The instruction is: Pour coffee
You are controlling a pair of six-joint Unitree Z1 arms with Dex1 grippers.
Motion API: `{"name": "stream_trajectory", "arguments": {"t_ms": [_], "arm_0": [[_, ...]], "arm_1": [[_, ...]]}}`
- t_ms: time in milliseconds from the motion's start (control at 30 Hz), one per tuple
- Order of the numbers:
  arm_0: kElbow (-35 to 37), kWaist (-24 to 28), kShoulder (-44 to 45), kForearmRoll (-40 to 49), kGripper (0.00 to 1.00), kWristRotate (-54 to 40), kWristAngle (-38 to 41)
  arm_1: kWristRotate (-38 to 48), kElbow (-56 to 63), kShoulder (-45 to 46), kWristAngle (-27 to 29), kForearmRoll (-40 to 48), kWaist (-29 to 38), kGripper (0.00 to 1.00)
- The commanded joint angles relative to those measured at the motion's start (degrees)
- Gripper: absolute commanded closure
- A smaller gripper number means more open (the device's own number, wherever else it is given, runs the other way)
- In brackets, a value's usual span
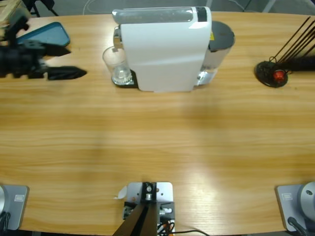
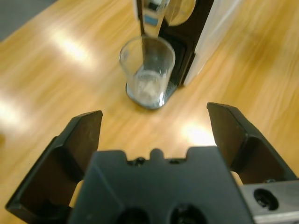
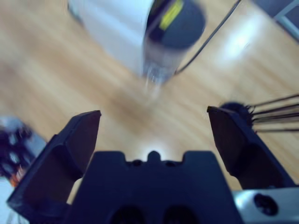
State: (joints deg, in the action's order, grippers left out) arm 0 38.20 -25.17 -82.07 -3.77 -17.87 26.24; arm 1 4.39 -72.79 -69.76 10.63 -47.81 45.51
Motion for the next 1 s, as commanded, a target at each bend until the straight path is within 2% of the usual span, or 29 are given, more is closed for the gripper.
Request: {"name": "stream_trajectory", "arguments": {"t_ms": [33, 67, 100, 167, 200, 233, 333, 433, 800, 1000], "arm_0": [[1.3, -3.1, 11.0, 16.5, 0.032, 3.1, -5.6], [1.5, -3.1, 11.8, 16.7, 0.032, 3.5, -5.8], [1.5, -3.1, 12.5, 16.7, 0.032, 4.0, -5.9], [1.5, -3.1, 12.9, 16.7, 0.032, 4.8, -5.9], [1.5, -3.1, 13.0, 16.7, 0.032, 4.9, -5.8], [1.4, -3.1, 13.2, 16.6, 0.032, 5.2, -5.7], [1.5, -3.1, 14.2, 16.3, 0.032, 5.3, -5.9], [1.6, -3.1, 14.1, 16.2, 0.032, 5.0, -6.0], [1.6, -3.1, 14.5, 15.6, 0.032, 4.9, -5.7], [1.6, -3.1, 13.9, 15.4, 0.032, 4.8, -5.9]], "arm_1": [[0.7, -22.3, -21.1, 1.0, -7.0, -6.6, 0.226], [0.1, -24.4, -23.0, 0.6, -7.2, -6.9, 0.347], [-1.2, -26.0, -24.7, -0.8, -7.1, -7.1, 0.515], [-3.9, -29.3, -27.9, -4.1, -7.2, -7.7, 0.701], [-4.7, -30.8, -29.4, -4.7, -7.2, -7.9, 0.929], [-5.1, -32.0, -30.6, -3.9, -7.2, -7.9, 1.000], [-4.6, -34.5, -34.0, 2.0, -7.4, -7.6, 1.000], [-4.4, -35.0, -35.0, 1.7, -7.7, -7.6, 1.000], [-3.9, -34.9, -36.8, -4.9, -7.8, -7.6, 1.000], [-3.9, -34.5, -36.8, -6.6, -7.9, -7.3, 1.000]]}}
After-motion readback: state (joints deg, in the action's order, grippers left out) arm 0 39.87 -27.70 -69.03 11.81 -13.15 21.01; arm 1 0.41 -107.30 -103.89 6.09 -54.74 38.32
